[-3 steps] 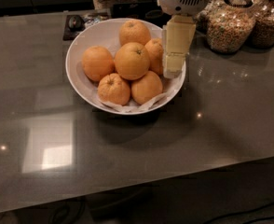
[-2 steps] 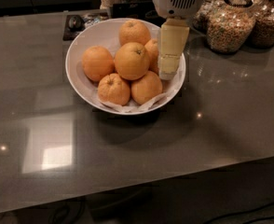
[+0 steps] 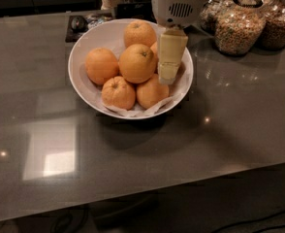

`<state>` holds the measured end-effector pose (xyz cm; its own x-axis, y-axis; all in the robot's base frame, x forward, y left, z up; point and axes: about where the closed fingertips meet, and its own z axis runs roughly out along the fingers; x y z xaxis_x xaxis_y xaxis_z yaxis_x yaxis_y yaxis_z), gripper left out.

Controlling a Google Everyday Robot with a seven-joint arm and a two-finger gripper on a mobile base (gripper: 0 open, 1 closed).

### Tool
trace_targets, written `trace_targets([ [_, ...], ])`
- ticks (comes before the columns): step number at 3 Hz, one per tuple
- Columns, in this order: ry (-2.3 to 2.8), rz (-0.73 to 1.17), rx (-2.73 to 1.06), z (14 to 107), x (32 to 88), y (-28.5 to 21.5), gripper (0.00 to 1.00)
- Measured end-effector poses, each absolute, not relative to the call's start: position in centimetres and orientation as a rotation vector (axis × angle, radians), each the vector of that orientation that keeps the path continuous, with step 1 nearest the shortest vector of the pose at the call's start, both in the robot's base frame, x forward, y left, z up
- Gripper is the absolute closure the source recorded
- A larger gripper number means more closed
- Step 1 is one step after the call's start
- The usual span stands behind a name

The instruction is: Pick orange from white bowl

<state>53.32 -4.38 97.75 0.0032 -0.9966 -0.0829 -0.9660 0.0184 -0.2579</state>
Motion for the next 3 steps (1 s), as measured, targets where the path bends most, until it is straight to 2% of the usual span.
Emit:
trace_targets([
  [3, 2.031, -0.178, -2.113, 96.49, 53.85, -3.07, 0.2],
])
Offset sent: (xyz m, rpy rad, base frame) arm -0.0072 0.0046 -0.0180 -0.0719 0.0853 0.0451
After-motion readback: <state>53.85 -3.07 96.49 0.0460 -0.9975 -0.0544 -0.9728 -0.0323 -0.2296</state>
